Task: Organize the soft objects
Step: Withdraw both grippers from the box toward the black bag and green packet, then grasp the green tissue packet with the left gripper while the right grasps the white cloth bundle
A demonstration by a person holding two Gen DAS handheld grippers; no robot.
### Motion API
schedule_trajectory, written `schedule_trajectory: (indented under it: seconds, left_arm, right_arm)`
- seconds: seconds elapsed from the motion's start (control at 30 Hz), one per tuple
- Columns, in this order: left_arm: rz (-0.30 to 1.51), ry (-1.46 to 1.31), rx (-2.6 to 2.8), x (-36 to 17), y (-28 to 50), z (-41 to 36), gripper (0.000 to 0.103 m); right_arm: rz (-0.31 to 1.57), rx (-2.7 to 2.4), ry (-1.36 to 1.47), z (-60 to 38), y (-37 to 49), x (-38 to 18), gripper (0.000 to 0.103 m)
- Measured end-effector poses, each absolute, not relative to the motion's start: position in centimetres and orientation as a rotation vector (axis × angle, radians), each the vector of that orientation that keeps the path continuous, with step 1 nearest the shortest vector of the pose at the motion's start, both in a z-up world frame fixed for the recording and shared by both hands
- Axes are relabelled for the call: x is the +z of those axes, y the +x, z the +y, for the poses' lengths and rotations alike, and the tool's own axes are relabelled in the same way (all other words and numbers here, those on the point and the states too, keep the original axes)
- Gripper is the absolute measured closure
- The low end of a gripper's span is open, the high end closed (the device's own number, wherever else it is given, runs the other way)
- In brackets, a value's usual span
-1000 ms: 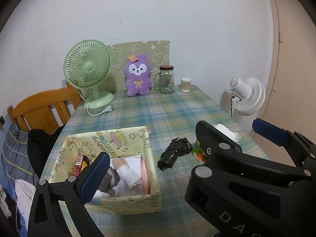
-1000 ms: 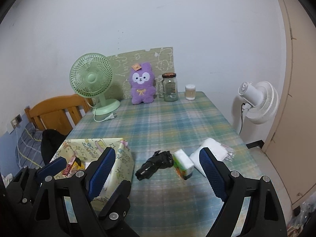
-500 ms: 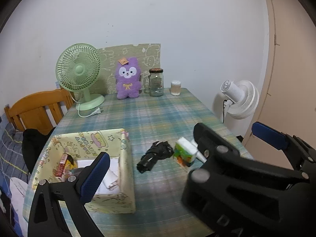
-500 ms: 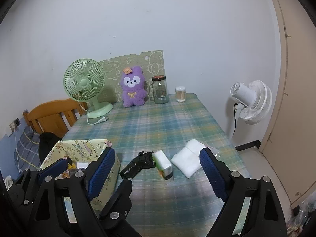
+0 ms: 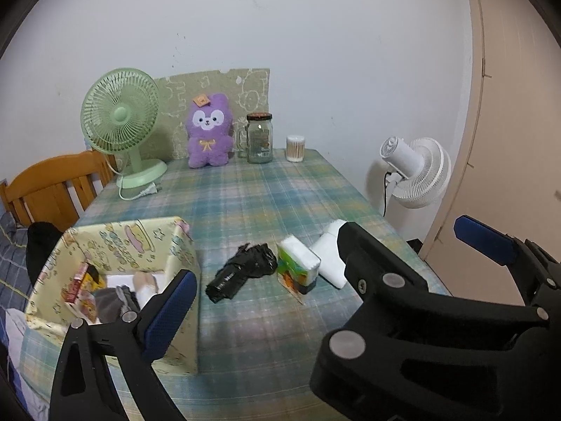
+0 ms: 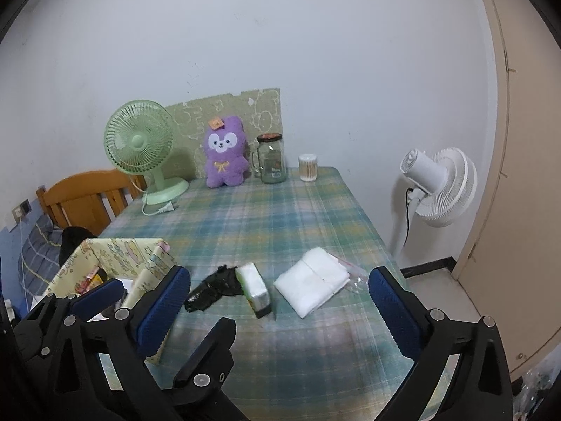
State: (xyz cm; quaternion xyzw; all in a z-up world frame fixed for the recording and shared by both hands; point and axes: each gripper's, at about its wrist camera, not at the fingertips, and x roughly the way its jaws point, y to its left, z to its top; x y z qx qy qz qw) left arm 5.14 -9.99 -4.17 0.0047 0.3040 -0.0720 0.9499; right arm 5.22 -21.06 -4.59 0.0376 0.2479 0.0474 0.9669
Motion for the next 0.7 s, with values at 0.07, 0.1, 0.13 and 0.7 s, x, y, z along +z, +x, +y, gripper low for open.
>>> schedule_trajectory:
  seconds: [0.07, 0.1, 0.13, 0.7]
  left_arm:
    - [0.627, 0.0, -0.151, -4.9, 5.5, -10.3, 0.004]
    - [0.63, -0.005, -0.154, -5.2, 5.6, -10.5, 0.004]
    - [0.633, -0.01, -0.156, -5.5, 5.8, -10.7, 0.004]
    - [0.727, -0.023, -0.114, -10.0, 8.5, -11.3, 0.009]
  right_arm:
    - [0.509, 0.094, 0.077, -21.3, 5.4, -5.1, 0.0]
    - [0.513, 0.094, 0.077, -21.5, 5.5, -5.4, 0.0]
    - [0.517, 0.093, 0.077, -21.7, 5.7, -5.8, 0.0]
    - [0.604, 0.122, 0.089, -22.3, 9.2, -10.3, 0.0]
